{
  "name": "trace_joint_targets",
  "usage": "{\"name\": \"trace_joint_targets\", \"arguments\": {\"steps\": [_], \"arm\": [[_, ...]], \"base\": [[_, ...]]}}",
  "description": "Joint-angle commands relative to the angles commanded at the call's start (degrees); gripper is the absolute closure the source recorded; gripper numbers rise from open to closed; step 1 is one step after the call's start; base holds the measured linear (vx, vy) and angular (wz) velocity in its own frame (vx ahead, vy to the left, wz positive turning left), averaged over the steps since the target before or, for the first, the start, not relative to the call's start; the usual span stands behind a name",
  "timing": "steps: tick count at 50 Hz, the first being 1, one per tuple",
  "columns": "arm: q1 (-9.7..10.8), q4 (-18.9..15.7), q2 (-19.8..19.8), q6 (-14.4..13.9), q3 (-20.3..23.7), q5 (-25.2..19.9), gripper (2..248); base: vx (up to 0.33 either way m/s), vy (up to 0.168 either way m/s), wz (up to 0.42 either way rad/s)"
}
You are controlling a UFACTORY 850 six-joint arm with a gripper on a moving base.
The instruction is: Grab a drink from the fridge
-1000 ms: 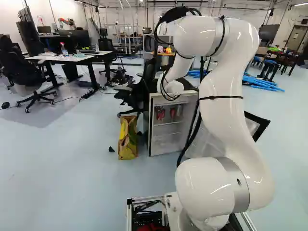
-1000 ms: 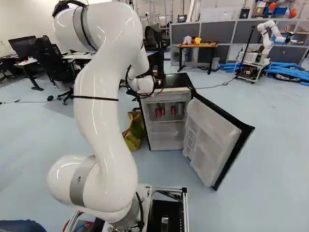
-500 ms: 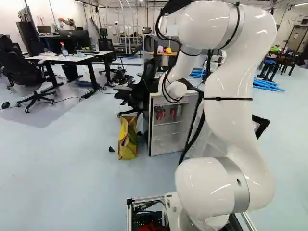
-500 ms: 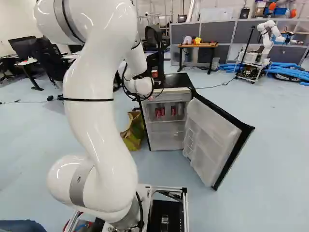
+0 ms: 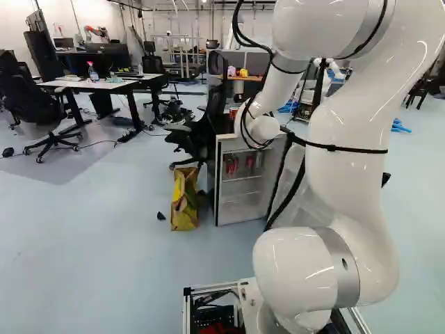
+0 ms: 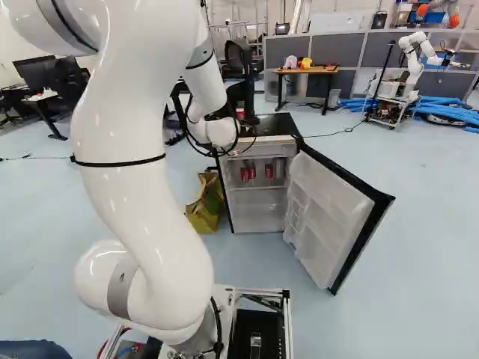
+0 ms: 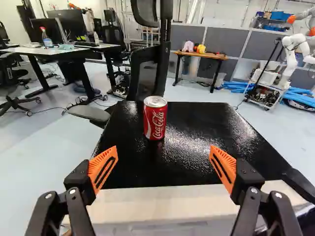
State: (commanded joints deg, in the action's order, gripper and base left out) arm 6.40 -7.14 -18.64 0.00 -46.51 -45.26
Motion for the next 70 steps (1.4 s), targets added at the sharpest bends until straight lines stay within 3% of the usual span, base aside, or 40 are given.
{"name": "trace_joint_targets", "arguments": {"steps": [21, 46, 70], "arm": [[3.0, 3.1, 6.3, 0.0, 4.4, 6.9, 3], [7.5, 12.2, 13.0, 0.0, 8.4, 11.6, 3], [12.2, 18.4, 18.9, 0.0, 11.1, 20.3, 3]], "base": [[0.000, 0.000, 0.000], [0.000, 0.000, 0.000], [0.000, 0.000, 0.000]]}}
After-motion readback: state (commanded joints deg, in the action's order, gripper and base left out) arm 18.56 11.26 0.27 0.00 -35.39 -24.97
